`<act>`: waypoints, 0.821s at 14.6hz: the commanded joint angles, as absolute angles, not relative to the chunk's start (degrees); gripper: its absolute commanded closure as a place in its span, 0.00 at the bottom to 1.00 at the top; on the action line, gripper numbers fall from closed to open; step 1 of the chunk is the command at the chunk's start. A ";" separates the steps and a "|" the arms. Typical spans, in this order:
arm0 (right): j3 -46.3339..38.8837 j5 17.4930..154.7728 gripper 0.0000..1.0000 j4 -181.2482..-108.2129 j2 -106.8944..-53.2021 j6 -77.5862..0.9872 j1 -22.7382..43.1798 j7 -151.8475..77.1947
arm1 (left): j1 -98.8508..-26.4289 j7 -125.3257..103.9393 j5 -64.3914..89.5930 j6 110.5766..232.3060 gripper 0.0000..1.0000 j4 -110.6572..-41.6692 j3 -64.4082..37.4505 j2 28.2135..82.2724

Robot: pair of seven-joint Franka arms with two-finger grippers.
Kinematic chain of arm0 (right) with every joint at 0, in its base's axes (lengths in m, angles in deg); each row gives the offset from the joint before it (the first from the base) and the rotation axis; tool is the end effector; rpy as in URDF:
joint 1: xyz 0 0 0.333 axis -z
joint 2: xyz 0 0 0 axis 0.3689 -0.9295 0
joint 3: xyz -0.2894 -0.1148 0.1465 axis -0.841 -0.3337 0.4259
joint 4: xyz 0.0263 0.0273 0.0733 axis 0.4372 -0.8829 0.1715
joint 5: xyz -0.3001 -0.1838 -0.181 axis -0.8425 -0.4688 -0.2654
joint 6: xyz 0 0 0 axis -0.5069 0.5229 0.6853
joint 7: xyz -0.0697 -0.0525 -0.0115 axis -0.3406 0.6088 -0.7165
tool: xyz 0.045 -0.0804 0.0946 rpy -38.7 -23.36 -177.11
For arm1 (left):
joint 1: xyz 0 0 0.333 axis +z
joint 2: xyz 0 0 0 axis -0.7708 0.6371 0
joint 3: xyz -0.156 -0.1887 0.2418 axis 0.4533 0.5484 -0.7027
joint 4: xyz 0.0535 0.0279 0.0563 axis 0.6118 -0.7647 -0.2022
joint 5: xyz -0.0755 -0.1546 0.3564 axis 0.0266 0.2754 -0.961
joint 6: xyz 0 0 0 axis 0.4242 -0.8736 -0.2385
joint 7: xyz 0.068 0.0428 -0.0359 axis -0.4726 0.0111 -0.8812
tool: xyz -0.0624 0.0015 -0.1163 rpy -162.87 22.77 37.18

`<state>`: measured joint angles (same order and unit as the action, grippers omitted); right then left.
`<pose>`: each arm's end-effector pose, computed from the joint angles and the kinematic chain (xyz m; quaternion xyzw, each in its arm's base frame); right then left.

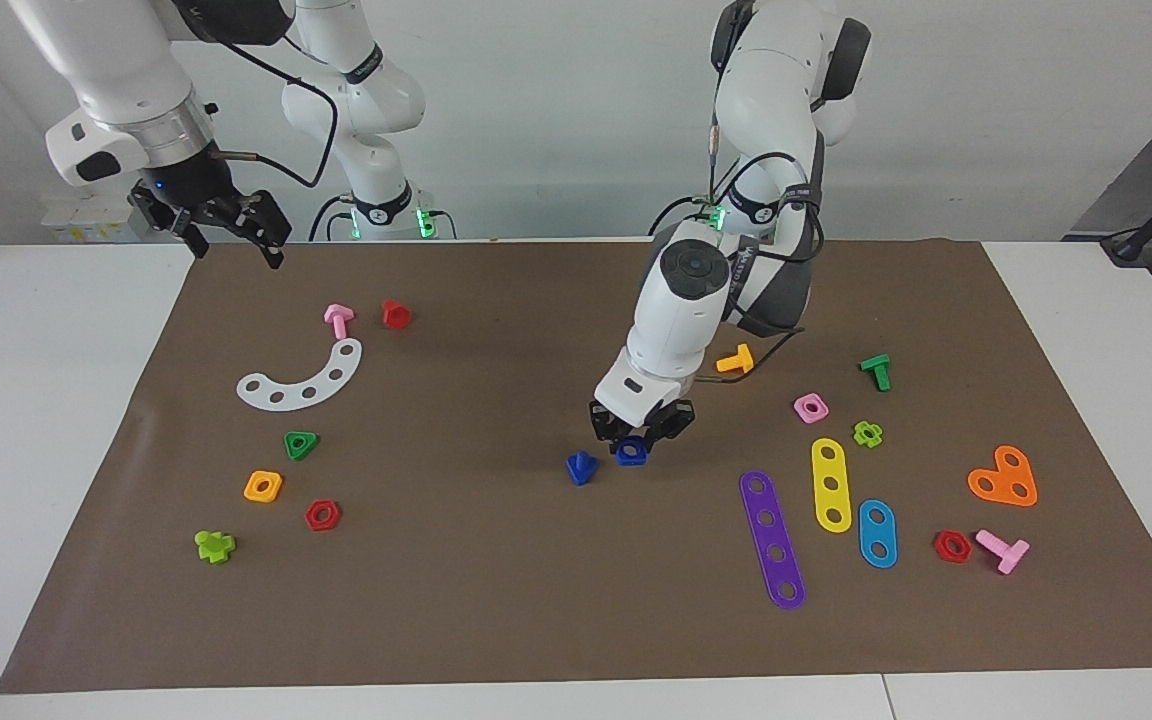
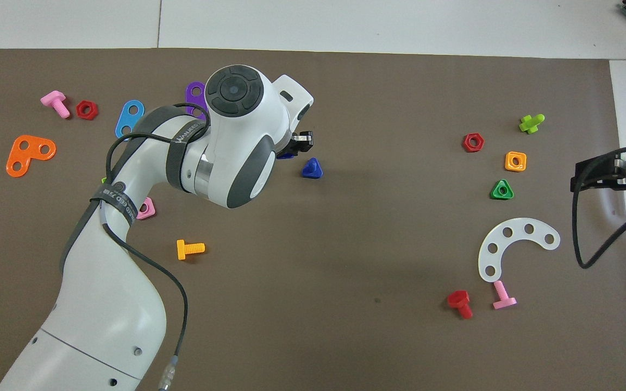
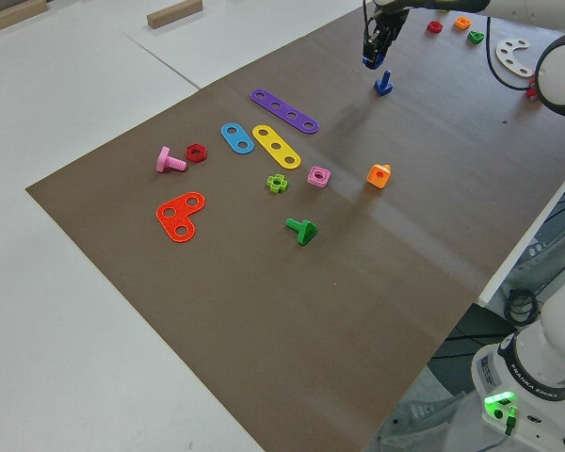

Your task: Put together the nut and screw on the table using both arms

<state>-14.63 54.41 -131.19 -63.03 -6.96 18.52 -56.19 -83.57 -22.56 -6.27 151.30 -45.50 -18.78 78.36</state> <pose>0.5387 -0.0087 0.6387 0.9948 -0.0994 -0.0190 0.0107 0.6361 -0.3969 0.3908 0.9975 -0.0115 0.0313 0.0628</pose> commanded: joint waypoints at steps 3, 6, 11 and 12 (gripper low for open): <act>-14.62 55.63 0.00 -132.65 -61.81 -8.06 18.92 -55.87 | -86.80 -22.76 -5.50 149.69 0.84 -40.36 -19.58 82.27; -14.62 55.63 0.00 -132.65 -61.81 -8.06 18.92 -55.87 | -88.21 -22.76 -6.03 149.17 0.84 -37.99 -19.93 85.68; -14.62 55.63 0.00 -132.65 -61.81 -8.06 18.83 -55.87 | -88.65 -22.76 -6.29 145.83 0.84 -35.17 -20.02 87.28; -14.62 55.63 0.00 -132.65 -61.81 -8.06 18.92 -55.87 | -88.66 -22.76 -7.17 145.82 0.84 -35.26 -19.85 87.20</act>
